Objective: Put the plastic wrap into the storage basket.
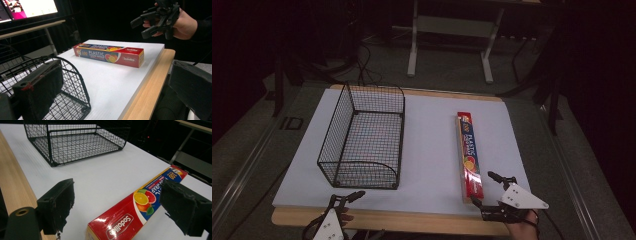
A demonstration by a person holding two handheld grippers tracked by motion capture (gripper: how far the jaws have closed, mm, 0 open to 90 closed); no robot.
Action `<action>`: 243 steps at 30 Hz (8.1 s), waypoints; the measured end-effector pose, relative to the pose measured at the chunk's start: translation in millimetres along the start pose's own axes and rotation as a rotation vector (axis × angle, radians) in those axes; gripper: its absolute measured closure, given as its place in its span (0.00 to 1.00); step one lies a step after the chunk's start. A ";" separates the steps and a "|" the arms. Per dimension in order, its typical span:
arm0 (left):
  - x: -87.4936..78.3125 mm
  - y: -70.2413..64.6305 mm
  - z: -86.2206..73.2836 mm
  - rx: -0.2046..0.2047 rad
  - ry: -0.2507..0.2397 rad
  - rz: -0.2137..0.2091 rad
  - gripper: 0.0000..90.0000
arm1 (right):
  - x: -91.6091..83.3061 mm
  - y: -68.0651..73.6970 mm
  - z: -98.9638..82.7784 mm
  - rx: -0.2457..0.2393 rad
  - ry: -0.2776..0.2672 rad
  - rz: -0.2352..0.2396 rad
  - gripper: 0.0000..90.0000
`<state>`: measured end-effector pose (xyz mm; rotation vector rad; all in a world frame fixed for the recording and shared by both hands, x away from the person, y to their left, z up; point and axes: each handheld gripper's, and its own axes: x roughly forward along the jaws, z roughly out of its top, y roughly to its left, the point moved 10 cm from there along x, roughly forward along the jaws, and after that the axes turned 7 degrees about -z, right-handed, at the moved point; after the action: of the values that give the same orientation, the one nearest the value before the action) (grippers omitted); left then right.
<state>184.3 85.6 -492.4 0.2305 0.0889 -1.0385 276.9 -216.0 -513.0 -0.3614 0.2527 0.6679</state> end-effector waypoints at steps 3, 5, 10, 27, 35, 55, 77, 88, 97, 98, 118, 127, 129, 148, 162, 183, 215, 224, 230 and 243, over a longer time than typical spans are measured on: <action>0.1 -0.9 0.3 0.002 -0.002 -0.001 0.00 | 0.1 -0.3 1.3 -0.018 -0.001 0.011 0.16; 0.6 -0.9 0.7 0.003 -0.005 0.000 0.00 | -0.6 -2.3 2.0 -0.018 -0.009 0.004 0.15; 3.0 0.3 0.4 -0.004 -0.006 0.005 0.00 | -1.5 -2.3 -2.9 0.004 0.035 0.037 0.15; 4.2 -8.0 -2.6 0.032 0.008 -0.027 0.00 | 9.3 11.5 24.5 -0.041 0.035 0.054 0.11; 3.9 -7.3 -2.4 0.037 0.008 -0.026 0.00 | 26.2 -8.2 38.7 -0.014 0.045 0.015 0.10; 5.7 -9.8 -2.6 0.024 0.011 -0.049 0.00 | 74.5 -44.0 39.3 0.072 0.152 -0.094 0.11; 6.6 -11.0 -3.5 0.024 0.018 -0.062 0.00 | 136.7 -76.5 -28.4 0.405 0.594 -0.287 0.15; 6.9 -11.2 -4.0 0.026 0.022 -0.062 0.00 | 153.1 -76.6 -43.4 0.474 0.729 -0.322 0.20; 7.0 -11.2 -4.5 0.029 0.026 -0.062 0.00 | 160.3 -80.9 -51.7 0.506 0.772 -0.355 0.28; 7.0 -11.2 -4.5 0.029 0.026 -0.061 0.00 | 160.7 -79.7 -51.7 0.512 0.775 -0.345 0.30; 8.0 -11.3 -6.0 0.035 0.038 -0.062 0.00 | 158.6 -76.0 -49.4 0.635 0.827 -0.373 0.42; 8.8 -11.3 -6.5 0.035 0.041 -0.063 0.00 | 151.9 -84.4 -29.5 0.604 0.783 -0.387 0.42; 9.0 -11.4 -6.6 0.035 0.041 -0.063 0.00 | 150.9 -85.6 -22.5 0.604 0.771 -0.383 0.42; 9.1 -11.5 -7.4 0.032 0.045 -0.062 0.00 | 156.8 -80.1 63.1 0.509 0.646 -0.350 0.43; 9.0 -11.1 -7.6 0.031 0.045 -0.063 0.00 | 174.0 -54.4 115.4 0.433 0.570 -0.297 0.43; 1.4 -10.9 -9.8 0.024 0.044 -0.051 0.00 | 215.4 22.0 185.4 0.294 0.514 -0.154 0.43; -1.6 -13.5 -8.4 0.024 0.047 -0.045 0.00 | 302.4 100.4 230.2 0.232 0.449 -0.067 0.43; -1.9 -14.5 -8.9 0.027 0.052 -0.048 0.00 | 325.9 124.6 199.0 0.247 0.489 -0.048 0.43; -1.2 -14.9 -9.5 0.029 0.056 -0.051 0.00 | 328.7 125.6 193.0 0.261 0.475 -0.055 0.43; -0.7 -15.9 -8.7 0.034 0.057 -0.054 0.00 | 330.7 128.8 154.2 0.264 0.565 -0.053 0.43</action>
<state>170.5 80.6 -503.1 0.2899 0.1299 -1.0875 462.3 123.6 -517.3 -0.2951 0.8573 0.4607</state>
